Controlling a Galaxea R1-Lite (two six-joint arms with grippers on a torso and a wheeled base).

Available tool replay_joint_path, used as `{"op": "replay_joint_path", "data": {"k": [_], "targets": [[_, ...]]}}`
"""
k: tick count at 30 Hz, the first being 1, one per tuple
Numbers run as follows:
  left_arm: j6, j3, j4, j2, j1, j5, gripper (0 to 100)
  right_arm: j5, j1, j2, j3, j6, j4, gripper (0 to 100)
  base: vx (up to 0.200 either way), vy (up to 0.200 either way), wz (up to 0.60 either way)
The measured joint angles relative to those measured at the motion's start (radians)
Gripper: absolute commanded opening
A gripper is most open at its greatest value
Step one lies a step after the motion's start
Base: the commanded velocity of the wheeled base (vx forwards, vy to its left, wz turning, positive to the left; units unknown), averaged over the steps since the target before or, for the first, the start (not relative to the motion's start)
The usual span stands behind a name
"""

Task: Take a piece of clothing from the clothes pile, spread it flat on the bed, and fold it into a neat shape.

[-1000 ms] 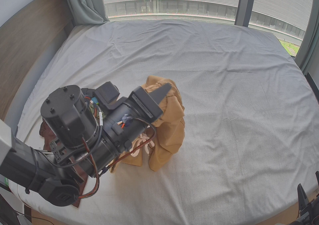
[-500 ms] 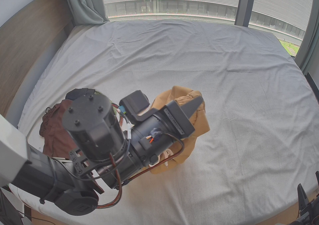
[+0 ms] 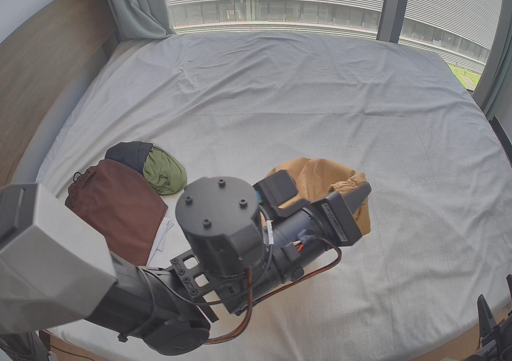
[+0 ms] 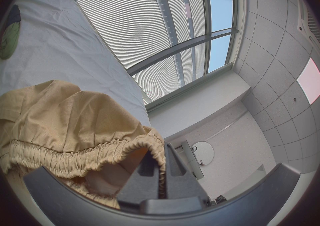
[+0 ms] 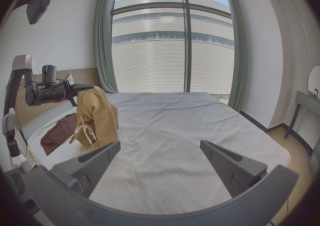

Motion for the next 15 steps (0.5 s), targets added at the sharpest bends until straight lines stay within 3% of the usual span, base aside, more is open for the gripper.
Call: {"op": "replay_joint_path", "data": {"k": [15], "targets": [[-0.021,-0.095,-0.003,0.079,-0.073,-0.034,0,0.001,0.0,0.0,0.0,0.0,0.0,100,0.0,0.0,0.0]]}}
